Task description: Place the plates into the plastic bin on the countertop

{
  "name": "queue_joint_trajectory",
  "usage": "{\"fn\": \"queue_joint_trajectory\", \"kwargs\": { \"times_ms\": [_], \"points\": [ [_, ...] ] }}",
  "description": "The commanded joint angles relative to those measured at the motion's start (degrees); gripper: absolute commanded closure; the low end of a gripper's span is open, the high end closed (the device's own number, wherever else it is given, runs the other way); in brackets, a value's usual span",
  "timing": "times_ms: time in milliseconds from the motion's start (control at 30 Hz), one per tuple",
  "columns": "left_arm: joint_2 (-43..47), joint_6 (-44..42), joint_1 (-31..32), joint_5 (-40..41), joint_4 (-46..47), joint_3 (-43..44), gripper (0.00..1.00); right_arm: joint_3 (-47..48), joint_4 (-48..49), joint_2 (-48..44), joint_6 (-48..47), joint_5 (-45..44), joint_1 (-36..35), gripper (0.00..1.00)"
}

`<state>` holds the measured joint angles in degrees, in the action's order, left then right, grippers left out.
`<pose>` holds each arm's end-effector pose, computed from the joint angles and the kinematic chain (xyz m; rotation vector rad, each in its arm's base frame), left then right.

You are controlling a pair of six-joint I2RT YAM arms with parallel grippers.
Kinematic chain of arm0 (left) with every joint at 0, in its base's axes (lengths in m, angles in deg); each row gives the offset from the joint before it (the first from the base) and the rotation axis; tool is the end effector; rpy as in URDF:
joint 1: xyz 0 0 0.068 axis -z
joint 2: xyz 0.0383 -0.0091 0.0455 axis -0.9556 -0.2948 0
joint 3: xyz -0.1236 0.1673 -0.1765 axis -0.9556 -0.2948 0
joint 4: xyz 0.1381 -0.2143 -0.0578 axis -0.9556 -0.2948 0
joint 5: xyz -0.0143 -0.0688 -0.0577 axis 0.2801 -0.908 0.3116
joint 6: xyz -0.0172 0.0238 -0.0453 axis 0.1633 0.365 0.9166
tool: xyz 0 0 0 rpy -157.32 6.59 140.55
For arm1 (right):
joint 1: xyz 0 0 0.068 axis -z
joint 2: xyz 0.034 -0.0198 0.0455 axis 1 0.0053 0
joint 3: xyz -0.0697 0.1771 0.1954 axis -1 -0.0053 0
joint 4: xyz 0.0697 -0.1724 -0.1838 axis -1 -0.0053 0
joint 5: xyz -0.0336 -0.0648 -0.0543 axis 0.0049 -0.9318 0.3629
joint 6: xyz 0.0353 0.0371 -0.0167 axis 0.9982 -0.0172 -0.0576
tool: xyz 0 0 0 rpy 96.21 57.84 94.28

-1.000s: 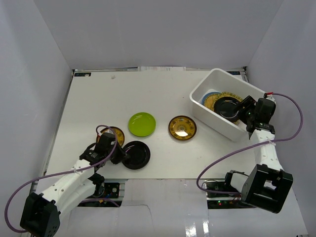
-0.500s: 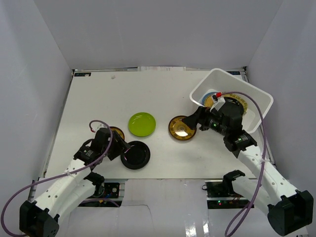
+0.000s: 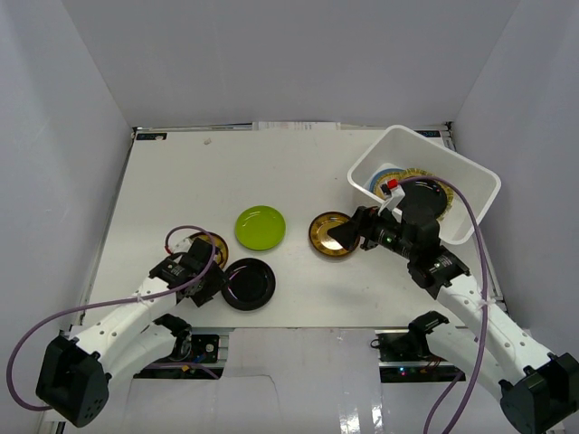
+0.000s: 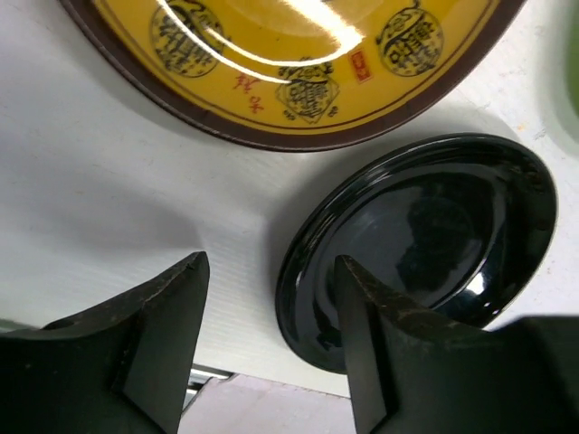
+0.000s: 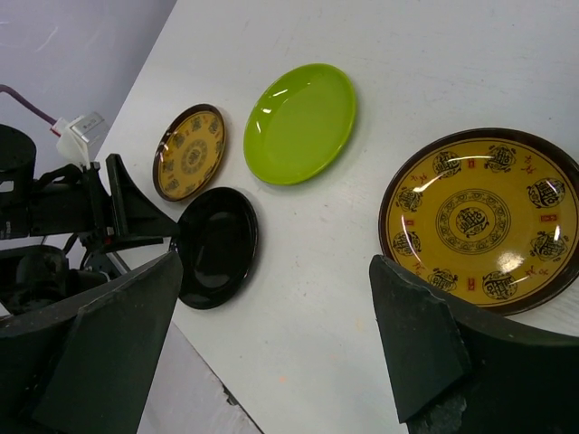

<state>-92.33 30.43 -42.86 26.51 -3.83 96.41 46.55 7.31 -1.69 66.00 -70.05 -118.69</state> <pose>0.1203 -0.0615 0.1732 -0.8769 2.6362 -0.1473 0.1651 0.1030 0.2854 -0.2106 1.8905 0.9682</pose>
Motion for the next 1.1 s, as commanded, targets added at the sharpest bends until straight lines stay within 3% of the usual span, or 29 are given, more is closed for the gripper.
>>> {"fn": "queue_joint_trajectory", "kwargs": {
  "times_ms": [0, 200, 300, 333, 433, 533, 733, 1067],
  "points": [
    [1.23, 0.60, 0.41, -1.45, 5.48, -2.03, 0.34, -0.36, 2.18, -0.45, -1.99, -0.06, -0.36, 0.10],
    [2.91, 1.39, 0.41, -6.12, 16.22, -10.21, 0.49, 0.61, 2.62, 1.74, -2.34, 2.84, -0.45, 0.11],
    [3.96, -0.10, 0.32, -5.25, 16.85, -9.78, 0.69, 1.05, 2.18, 2.97, -2.60, 3.81, -0.89, 0.11],
    [4.31, -0.72, 0.41, -4.46, 16.76, -9.51, 0.83, 0.87, 2.44, 3.41, -2.60, 4.68, -1.15, 0.10],
    [6.33, -1.86, 0.41, -5.15, 16.67, -8.99, 1.00, -0.62, 3.93, 5.44, -0.59, 7.66, -1.76, 0.08],
    [8.35, -3.44, 0.41, -7.79, 15.71, -7.59, 1.00, -2.81, 6.31, 7.46, 0.91, 9.17, -2.82, 0.02],
    [12.75, -9.32, 0.41, -14.38, 15.70, -2.40, 1.00, -2.04, 7.98, 14.22, 2.23, 9.80, -7.73, 0.10],
    [12.58, -15.39, 0.41, -29.15, 26.41, -0.02, 1.00, 0.69, 13.60, 25.47, 6.09, 9.96, -12.05, 0.06]
  ]
}}
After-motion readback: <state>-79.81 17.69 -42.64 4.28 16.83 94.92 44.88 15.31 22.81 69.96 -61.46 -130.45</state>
